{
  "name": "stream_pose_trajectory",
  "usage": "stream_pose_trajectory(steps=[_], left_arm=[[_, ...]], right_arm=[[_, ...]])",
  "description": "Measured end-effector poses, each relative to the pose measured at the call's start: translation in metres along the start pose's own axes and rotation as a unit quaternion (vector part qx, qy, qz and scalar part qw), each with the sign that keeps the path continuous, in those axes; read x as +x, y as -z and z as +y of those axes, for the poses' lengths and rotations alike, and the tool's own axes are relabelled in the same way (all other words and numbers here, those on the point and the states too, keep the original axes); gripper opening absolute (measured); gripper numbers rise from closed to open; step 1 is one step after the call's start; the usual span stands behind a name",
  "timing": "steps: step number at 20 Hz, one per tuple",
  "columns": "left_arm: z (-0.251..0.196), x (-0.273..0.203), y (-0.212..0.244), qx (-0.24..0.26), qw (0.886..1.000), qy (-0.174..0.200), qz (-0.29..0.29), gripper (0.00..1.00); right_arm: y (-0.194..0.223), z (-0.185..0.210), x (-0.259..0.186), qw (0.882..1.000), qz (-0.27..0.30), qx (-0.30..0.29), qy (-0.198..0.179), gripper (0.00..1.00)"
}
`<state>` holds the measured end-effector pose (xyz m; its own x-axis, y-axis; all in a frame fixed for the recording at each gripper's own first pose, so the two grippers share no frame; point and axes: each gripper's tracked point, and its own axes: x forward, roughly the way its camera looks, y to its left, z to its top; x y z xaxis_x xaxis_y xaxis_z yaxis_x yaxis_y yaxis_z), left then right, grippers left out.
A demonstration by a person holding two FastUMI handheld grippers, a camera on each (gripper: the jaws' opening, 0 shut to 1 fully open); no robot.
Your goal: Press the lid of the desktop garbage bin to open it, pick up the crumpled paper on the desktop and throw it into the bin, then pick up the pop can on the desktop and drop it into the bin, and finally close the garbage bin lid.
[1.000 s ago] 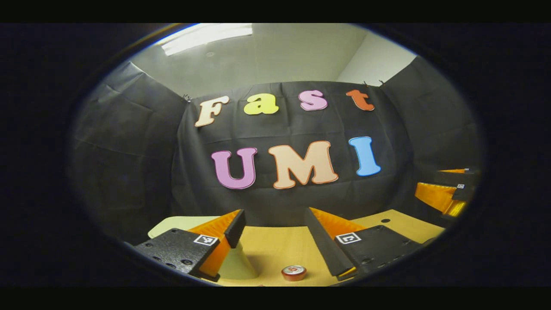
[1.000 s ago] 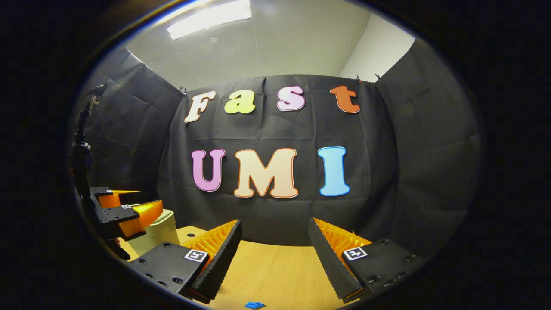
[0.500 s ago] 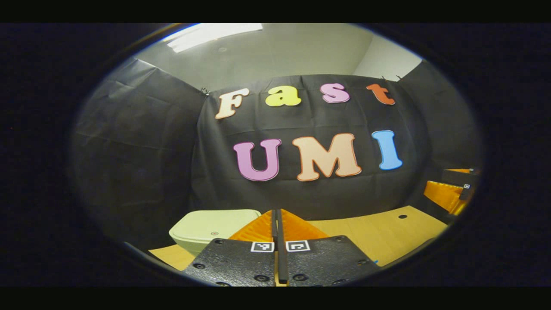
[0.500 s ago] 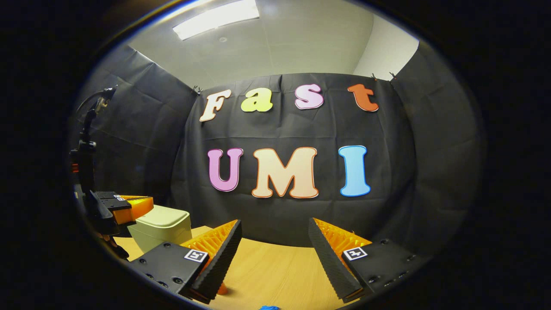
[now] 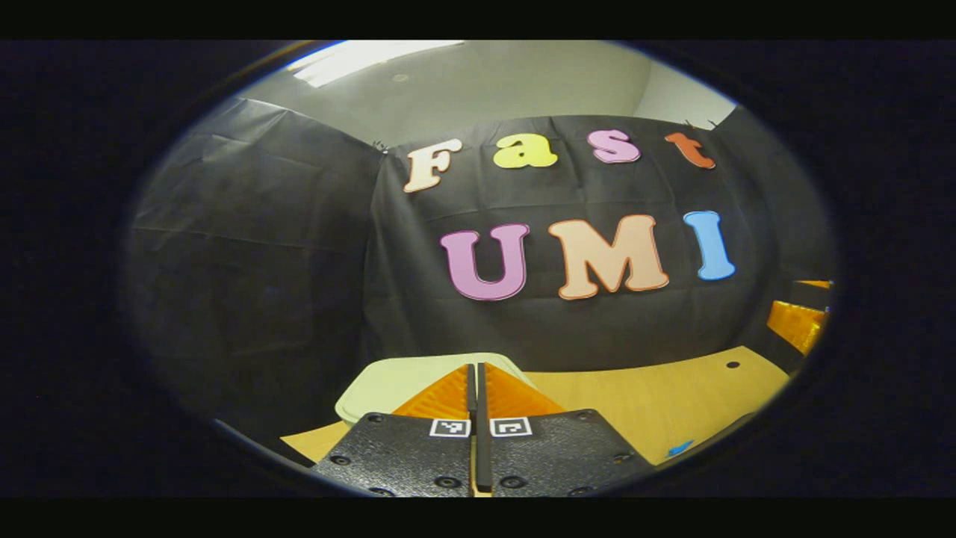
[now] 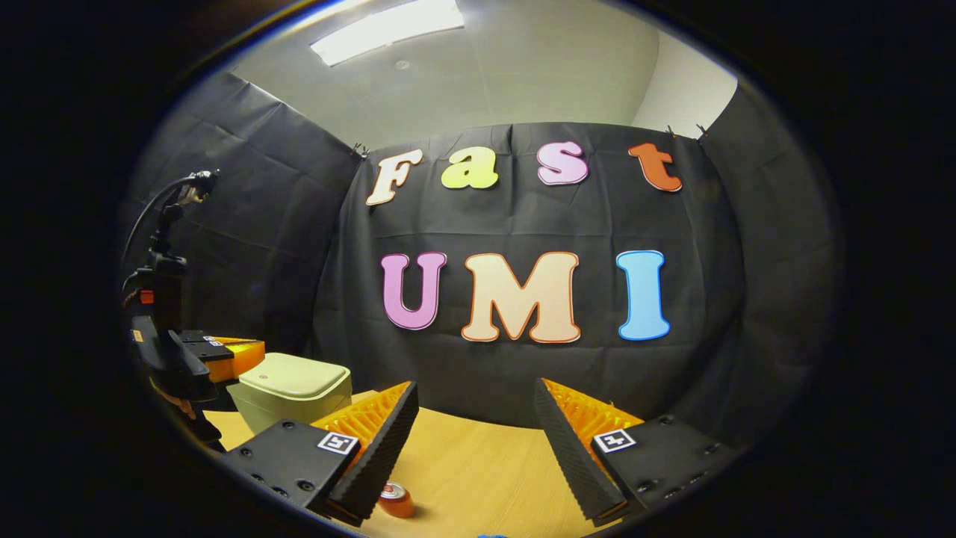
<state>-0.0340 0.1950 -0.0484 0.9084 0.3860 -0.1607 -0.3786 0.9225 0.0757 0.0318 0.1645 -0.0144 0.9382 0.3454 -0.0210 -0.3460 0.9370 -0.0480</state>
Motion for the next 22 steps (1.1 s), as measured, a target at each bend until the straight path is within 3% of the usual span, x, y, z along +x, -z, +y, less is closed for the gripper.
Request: stream_pose_trajectory(steps=[6, 9, 12, 17, 22], left_arm=[[0.022, 0.015, 0.032, -0.011, 0.999, -0.006, 0.038, 0.00], [0.019, 0.018, 0.053, -0.025, 0.997, 0.012, 0.066, 0.00], [0.018, 0.018, 0.053, -0.024, 0.998, 0.024, 0.059, 0.00], [0.018, 0.018, 0.059, -0.083, 0.994, 0.026, 0.059, 0.00], [0.017, 0.017, 0.038, 0.005, 1.000, 0.019, 0.018, 0.00]], right_arm=[[0.009, 0.017, 0.009, 1.000, 0.015, 0.000, 0.002, 0.98], [0.010, 0.023, 0.010, 1.000, 0.019, -0.003, 0.005, 0.98], [0.014, 0.030, 0.010, 1.000, 0.024, -0.008, 0.002, 0.98], [0.022, 0.032, 0.007, 0.999, 0.040, -0.010, -0.001, 0.98], [0.030, 0.021, 0.003, 0.999, 0.050, -0.006, 0.003, 0.98]])
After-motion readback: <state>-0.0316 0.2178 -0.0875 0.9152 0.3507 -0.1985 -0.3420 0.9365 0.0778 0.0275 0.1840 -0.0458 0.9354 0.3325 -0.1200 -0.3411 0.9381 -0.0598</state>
